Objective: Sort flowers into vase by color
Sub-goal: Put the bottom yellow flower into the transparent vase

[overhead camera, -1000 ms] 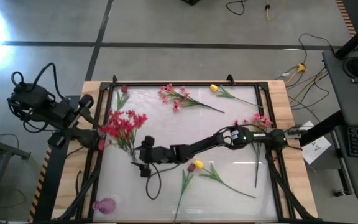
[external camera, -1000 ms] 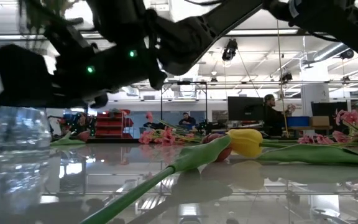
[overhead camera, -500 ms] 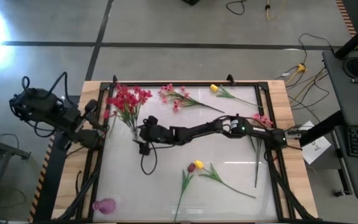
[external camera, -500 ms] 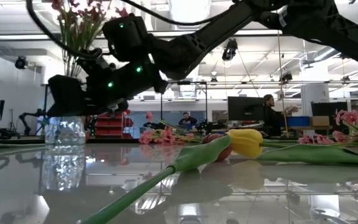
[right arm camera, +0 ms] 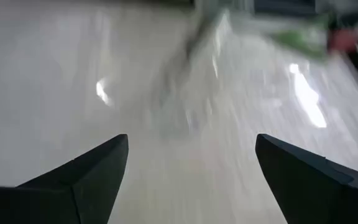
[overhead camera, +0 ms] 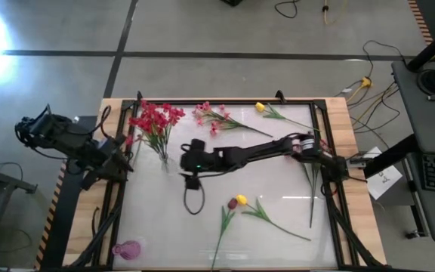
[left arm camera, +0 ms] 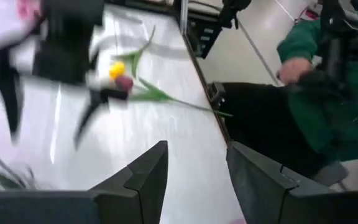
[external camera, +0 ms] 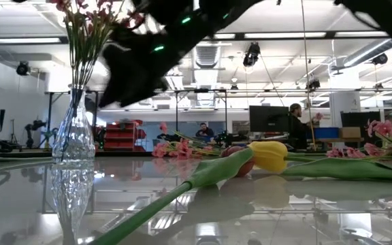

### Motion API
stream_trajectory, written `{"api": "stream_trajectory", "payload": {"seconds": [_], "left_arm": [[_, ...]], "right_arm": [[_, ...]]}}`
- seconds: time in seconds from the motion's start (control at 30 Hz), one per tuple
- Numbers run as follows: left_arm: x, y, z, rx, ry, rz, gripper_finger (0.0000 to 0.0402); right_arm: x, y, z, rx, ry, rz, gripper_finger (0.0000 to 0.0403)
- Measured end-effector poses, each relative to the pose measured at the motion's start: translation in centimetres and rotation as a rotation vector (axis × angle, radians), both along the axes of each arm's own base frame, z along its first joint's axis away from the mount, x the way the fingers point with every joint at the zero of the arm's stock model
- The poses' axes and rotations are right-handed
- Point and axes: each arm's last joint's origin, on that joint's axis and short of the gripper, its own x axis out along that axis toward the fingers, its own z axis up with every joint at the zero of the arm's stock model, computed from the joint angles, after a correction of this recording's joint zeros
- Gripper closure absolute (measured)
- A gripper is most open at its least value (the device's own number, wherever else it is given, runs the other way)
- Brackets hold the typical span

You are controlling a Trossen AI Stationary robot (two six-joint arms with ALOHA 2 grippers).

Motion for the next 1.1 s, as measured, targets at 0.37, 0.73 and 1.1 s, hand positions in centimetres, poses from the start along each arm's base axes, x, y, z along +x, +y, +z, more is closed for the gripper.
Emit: {"api": "stream_trajectory", "payload": {"seconds": [0.37,0.73,1.1], "left_arm": [[0.1,0.0,-5.8,-0.059,0.272,0.124,0.0249],[1.8,-0.8,-12.0,-0.072,0.549,0.197,0.0249],[3.1,-1.1,-15.5,-0.023,0.510,0.229,0.0249]], "right_arm": [[-12.2,-0.3,2.5,0.079,0.206,-0.104,0.0060],[-17.2,9.4,2.3,0.449,0.306,-0.344,0.0079],[-22.6,15.5,0.8,0.415,0.685,-0.339,0.0079]]}}
